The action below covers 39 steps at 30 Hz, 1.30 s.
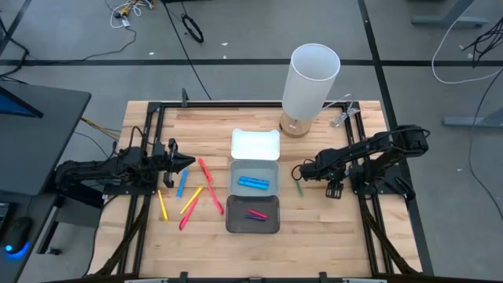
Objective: Pick & Place Markers
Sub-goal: Put the blue pen into the black transparent bin
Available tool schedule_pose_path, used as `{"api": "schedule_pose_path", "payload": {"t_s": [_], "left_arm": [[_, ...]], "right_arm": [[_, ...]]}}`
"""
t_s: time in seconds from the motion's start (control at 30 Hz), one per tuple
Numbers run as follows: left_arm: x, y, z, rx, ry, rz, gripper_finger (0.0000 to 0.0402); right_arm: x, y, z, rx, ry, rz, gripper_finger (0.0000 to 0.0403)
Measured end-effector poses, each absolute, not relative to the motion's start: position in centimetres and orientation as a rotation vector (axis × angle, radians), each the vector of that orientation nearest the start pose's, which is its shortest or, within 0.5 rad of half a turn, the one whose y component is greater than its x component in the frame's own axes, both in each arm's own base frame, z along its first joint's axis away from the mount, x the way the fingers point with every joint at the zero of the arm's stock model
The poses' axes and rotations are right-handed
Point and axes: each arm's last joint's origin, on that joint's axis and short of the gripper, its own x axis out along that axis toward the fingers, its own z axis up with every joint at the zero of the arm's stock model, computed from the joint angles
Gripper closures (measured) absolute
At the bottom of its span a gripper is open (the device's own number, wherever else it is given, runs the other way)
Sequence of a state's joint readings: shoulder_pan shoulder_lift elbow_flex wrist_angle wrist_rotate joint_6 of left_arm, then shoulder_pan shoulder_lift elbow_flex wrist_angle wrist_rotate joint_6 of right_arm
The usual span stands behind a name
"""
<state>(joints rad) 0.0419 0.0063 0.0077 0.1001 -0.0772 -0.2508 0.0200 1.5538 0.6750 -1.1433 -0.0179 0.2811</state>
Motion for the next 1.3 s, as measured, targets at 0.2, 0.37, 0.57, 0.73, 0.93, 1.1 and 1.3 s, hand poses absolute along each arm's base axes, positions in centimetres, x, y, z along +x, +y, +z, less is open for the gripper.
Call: {"api": "schedule_pose_path", "payload": {"t_s": [0.2,0.37,0.57,0.73,0.93,1.1,1.3], "left_arm": [[9.7,0.6,17.5,-0.252,-0.116,0.105,0.0378],[9.7,0.6,17.5,-0.252,-0.116,0.105,0.0378],[9.7,0.6,17.5,-0.252,-0.116,0.106,0.0378],[9.7,0.6,17.5,-0.252,-0.116,0.106,0.0378],[9.7,0.6,17.5,-0.252,-0.116,0.106,0.0378],[9.7,0.6,17.5,-0.252,-0.116,0.106,0.0378],[9.7,0.6,17.5,-0.252,-0.116,0.105,0.0378]], "right_arm": [[17.7,0.2,12.5,0.185,2.042,-0.272,0.0198],[18.0,-0.3,12.0,0.211,2.067,-0.291,0.0198],[18.3,-0.8,11.8,0.273,2.051,-0.258,0.0198],[18.3,-1.1,11.8,0.297,2.05,-0.256,0.0206],[18.3,-1.1,11.8,0.314,2.049,-0.256,0.0252],[18.3,-1.1,11.8,0.316,2.049,-0.257,0.03],[18.4,-1.1,11.9,0.31,2.046,-0.265,0.0341]]}}
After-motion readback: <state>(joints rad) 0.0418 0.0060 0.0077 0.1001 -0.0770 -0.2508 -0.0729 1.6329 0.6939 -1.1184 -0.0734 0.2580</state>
